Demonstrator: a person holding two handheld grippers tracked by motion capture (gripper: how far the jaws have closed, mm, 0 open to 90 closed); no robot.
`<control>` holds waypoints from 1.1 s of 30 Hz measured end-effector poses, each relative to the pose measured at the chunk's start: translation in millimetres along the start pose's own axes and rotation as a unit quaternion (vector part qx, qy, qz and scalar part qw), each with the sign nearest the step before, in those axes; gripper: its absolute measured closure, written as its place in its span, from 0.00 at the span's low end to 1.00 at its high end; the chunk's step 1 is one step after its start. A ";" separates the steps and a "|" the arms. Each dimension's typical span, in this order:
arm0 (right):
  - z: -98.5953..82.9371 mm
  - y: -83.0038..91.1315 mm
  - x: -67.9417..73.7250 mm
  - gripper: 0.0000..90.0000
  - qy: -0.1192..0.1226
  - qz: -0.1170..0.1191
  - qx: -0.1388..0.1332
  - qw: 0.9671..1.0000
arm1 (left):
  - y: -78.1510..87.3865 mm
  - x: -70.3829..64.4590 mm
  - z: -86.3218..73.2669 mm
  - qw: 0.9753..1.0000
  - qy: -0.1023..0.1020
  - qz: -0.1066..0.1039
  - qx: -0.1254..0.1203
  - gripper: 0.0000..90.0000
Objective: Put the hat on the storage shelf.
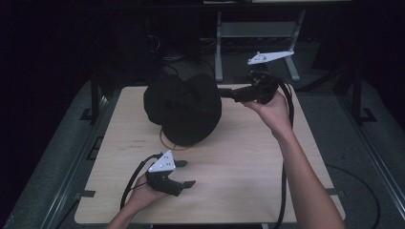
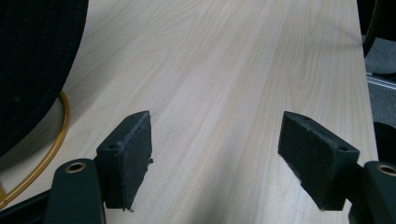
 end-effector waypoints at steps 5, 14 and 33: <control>-6.2 6.7 -2.9 0.20 -0.002 -0.005 -0.005 1.000 | -0.2 0.0 0.1 1.000 0.003 0.000 -0.004 0.27; -27.1 21.3 -11.5 0.19 -0.013 -0.016 -0.001 1.000 | -0.2 1.0 -0.4 1.000 0.004 0.002 -0.006 0.27; -60.1 52.6 -17.1 0.19 -0.025 -0.032 -0.011 0.999 | -0.1 -0.4 -1.5 1.000 0.005 0.000 -0.004 0.25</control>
Point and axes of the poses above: each handheld gripper's, and its own axes: y roughly backward along the jaws, z roughly out of its top, x roughly to its left, the point moved 9 cm from there along -y, roughly forward along the jaws, and after that the axes turned 12 degrees about -y, right-handed, at the moved point
